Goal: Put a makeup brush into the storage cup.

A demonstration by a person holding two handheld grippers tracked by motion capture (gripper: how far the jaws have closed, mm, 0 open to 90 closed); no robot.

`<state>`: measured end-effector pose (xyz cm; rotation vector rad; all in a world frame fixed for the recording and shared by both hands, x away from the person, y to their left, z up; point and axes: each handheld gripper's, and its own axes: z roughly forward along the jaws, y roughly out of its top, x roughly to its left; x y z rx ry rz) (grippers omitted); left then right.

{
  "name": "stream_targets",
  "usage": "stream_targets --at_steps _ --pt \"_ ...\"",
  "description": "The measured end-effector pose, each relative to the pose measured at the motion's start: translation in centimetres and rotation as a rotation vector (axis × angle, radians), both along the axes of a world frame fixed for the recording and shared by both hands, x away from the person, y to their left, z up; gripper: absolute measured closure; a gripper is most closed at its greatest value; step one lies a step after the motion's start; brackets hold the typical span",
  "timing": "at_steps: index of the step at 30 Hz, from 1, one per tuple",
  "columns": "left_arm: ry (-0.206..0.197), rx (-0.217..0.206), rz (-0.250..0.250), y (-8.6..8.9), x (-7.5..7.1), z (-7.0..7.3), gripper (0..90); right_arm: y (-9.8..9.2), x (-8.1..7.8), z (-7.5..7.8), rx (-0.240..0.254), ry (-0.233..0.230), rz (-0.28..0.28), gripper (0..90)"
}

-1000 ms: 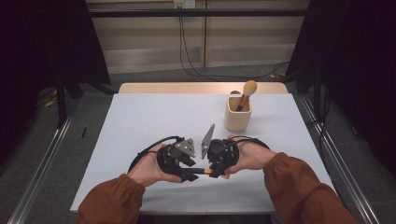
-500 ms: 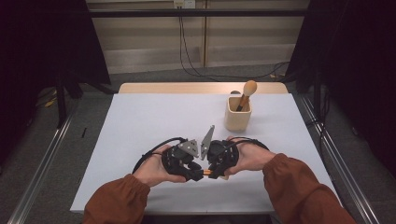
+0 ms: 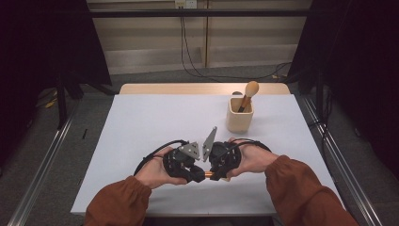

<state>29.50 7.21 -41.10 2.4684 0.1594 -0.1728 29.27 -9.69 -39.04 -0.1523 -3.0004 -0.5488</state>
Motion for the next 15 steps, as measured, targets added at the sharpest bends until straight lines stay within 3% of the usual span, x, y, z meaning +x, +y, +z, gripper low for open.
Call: stream_targets --at_steps 5,7,8,15 --pt "0.003 0.008 -0.012 -0.02 -0.02 -0.11 71.2 0.10 0.02 -0.10 0.005 -0.011 0.003 74.8" --pt "0.022 -0.001 -0.007 -0.07 -0.18 -0.12 72.2 0.07 -0.02 -0.04 0.005 -0.001 0.006 74.8" --pt "-0.004 0.009 -0.022 -0.04 -0.09 -0.10 72.7 0.06 -0.03 -0.05 0.006 -0.004 0.013 74.8" --pt "0.005 -0.008 -0.024 -0.08 -0.25 -0.14 74.4 -0.19 -0.08 0.07 0.015 -0.015 0.033 74.2"
